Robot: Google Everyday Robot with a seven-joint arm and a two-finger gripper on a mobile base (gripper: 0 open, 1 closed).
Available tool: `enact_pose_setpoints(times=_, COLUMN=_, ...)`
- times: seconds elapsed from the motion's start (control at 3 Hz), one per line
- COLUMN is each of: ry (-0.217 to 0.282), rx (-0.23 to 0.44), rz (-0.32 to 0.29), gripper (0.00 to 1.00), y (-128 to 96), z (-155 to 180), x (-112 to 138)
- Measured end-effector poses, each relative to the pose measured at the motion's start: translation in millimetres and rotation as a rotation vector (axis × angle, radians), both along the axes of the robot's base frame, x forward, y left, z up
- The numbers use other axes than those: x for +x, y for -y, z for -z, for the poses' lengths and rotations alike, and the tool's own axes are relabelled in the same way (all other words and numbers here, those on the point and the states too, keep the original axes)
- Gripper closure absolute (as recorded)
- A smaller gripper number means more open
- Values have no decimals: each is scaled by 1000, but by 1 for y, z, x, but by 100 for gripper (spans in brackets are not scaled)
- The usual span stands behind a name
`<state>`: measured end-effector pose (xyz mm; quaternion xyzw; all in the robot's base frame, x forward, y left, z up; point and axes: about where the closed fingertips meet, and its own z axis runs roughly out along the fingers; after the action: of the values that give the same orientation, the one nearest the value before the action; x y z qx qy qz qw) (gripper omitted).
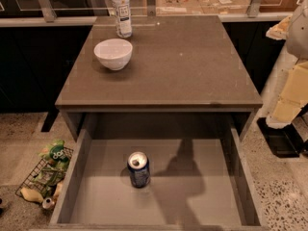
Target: Pick pepsi can from top drawer and place on counter
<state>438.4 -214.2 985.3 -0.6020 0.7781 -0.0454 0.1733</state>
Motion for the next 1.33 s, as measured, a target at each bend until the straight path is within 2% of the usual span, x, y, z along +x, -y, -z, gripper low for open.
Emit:
enact_pose_setpoints(times=0.33, ry=0, rx=0, rz=0, gripper=0, y=0, z=0, x=0)
enact_pose_setpoints(times=0.67, ry=-1, rx=59, rz=-26, gripper=0, y=3, z=9, x=3)
enact_pose_setpoints(times=1.0, ry=10, rx=219, rz=-84, gripper=0, y=16, z=42, x=0)
enact_pose_setpoints(times=1.33, ry=55, rx=382, rz=-124, gripper=0, y=13, z=76, x=-8)
